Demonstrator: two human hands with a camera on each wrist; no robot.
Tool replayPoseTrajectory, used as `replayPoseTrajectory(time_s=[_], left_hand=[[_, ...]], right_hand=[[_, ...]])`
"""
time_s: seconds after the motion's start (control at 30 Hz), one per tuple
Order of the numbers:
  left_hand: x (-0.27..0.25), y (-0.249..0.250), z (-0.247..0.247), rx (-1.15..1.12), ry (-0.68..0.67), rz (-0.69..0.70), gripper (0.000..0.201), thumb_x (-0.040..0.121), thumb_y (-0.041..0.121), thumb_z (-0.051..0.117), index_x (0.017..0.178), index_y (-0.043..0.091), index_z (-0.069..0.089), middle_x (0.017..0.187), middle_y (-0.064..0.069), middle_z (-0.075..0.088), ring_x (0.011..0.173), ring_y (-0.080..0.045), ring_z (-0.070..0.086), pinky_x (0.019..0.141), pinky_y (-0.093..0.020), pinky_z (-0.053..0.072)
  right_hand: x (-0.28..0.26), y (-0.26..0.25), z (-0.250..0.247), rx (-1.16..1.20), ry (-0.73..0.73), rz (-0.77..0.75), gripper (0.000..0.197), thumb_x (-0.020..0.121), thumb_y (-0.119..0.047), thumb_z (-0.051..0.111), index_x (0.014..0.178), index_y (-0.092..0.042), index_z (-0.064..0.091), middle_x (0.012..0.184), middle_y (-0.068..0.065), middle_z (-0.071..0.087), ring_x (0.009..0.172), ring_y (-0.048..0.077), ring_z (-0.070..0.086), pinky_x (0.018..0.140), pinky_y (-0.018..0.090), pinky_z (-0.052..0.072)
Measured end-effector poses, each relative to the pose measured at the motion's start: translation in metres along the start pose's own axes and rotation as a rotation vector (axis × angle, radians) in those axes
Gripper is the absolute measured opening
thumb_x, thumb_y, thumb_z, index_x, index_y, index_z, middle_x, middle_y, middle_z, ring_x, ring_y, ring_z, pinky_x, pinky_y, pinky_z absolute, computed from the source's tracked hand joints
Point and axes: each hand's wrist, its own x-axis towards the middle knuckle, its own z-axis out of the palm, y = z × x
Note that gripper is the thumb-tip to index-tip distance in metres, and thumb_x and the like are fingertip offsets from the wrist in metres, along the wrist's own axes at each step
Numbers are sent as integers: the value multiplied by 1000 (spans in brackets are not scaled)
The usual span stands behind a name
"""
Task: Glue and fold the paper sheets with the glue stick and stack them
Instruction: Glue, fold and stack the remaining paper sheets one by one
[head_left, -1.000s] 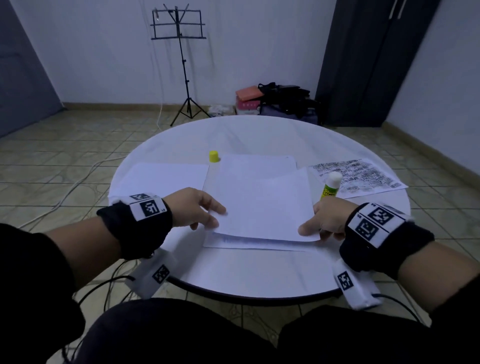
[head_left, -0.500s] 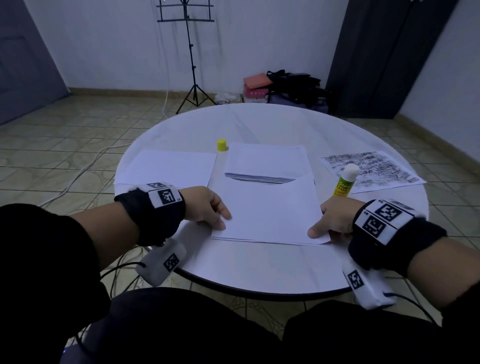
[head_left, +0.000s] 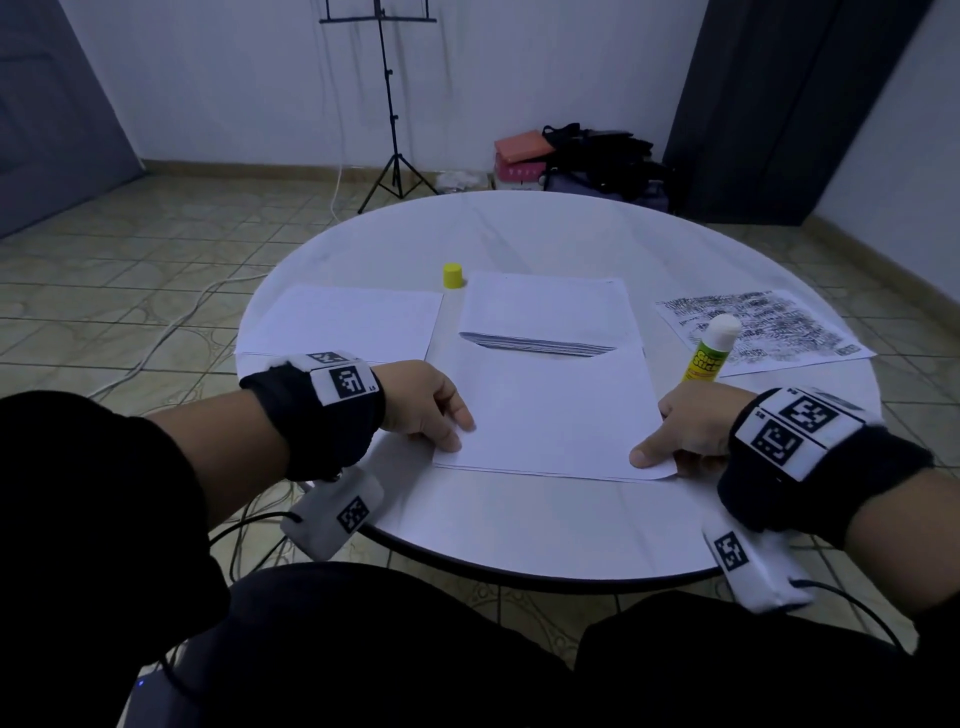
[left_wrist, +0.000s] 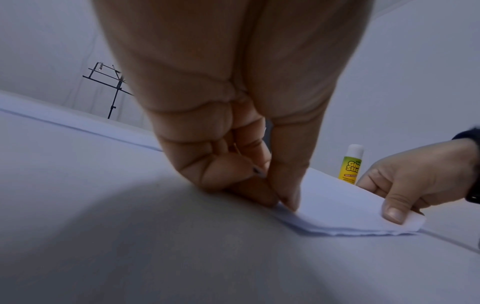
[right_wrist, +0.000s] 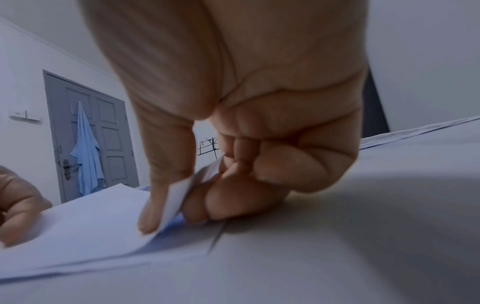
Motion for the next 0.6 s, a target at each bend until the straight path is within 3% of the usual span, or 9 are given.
replayPoseTrajectory(time_s=[0.17, 0.47, 0.6], left_hand=[[-3, 3, 1, 46, 26, 4, 19, 77, 18, 78, 89, 27, 68, 61, 9, 52, 53, -6, 46, 46, -4, 36], [-8, 7, 2, 105, 71, 2, 18, 77, 19, 78, 91, 27, 69, 63, 10, 50, 51, -4, 43, 40, -3, 31], [-9, 11, 4, 178, 96, 6, 23, 77, 21, 77, 99, 26, 71, 66, 13, 49, 51, -1, 42, 38, -3, 29]], right_hand=[[-2, -1, 1, 11, 18, -2, 35, 73, -26, 80, 63, -7, 53, 55, 6, 61, 51, 21, 52, 51, 23, 38], [-4, -3, 1, 12, 11, -7, 30, 74, -25, 80, 76, -3, 61, 60, 8, 63, 57, 23, 55, 56, 23, 41], [-5, -5, 1, 9, 15, -9, 32, 75, -21, 79, 70, -5, 53, 58, 7, 61, 52, 21, 53, 55, 24, 42]])
